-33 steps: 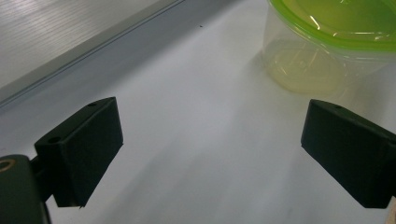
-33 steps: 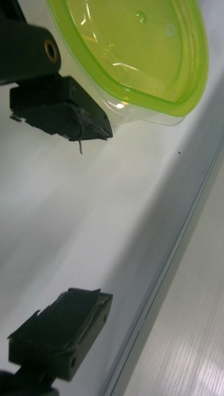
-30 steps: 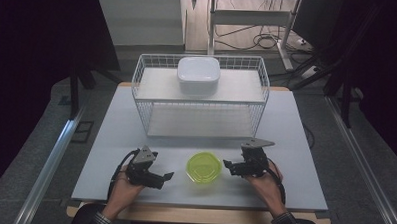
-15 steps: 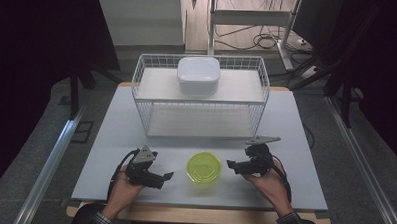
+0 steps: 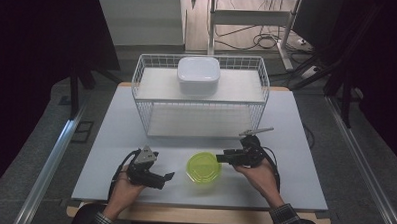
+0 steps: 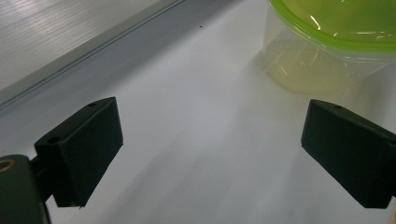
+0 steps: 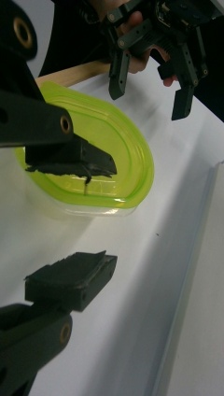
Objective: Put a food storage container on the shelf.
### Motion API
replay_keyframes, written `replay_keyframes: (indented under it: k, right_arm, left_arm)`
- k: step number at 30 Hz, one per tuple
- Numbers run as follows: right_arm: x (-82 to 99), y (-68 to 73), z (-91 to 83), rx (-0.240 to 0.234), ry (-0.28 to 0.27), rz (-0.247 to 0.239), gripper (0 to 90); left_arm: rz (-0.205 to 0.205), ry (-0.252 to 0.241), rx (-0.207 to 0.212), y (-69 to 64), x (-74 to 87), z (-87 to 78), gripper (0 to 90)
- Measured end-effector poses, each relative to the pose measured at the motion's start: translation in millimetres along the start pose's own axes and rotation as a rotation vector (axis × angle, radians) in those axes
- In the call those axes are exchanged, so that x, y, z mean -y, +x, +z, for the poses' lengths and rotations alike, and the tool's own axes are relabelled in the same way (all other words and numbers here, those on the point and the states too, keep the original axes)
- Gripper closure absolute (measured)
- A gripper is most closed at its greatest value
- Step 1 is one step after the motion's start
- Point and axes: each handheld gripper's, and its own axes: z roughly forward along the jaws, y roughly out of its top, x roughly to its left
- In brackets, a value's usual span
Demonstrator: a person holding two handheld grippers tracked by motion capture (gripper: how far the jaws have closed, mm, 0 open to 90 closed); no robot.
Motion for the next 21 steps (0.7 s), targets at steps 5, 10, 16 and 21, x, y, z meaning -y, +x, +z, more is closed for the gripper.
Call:
replay_keyframes:
  k: [5, 10, 16, 21]
  right_arm:
    - [-3.6, -8.1, 13.2, -0.061, 0.041, 0.065, 59.0]
    - [-3.6, -14.5, 22.2, -0.120, 0.072, 0.113, 68.0]
    - [-4.3, -17.0, 21.8, -0.180, 0.093, 0.151, 80.5]
    - [-3.9, -16.2, 18.9, -0.212, 0.089, 0.174, 81.5]
  left_arm:
    - [-0.002, -0.002, 0.004, 0.2, 0.0, -0.2, 5.2]
    - [0.005, 0.002, 0.006, -1.2, -0.4, 0.6, 5.2]
    - [0.005, 0.001, 0.005, -0.7, -0.4, 0.2, 5.2]
    - [0.005, 0.000, 0.005, -0.7, -0.5, 0.1, 5.2]
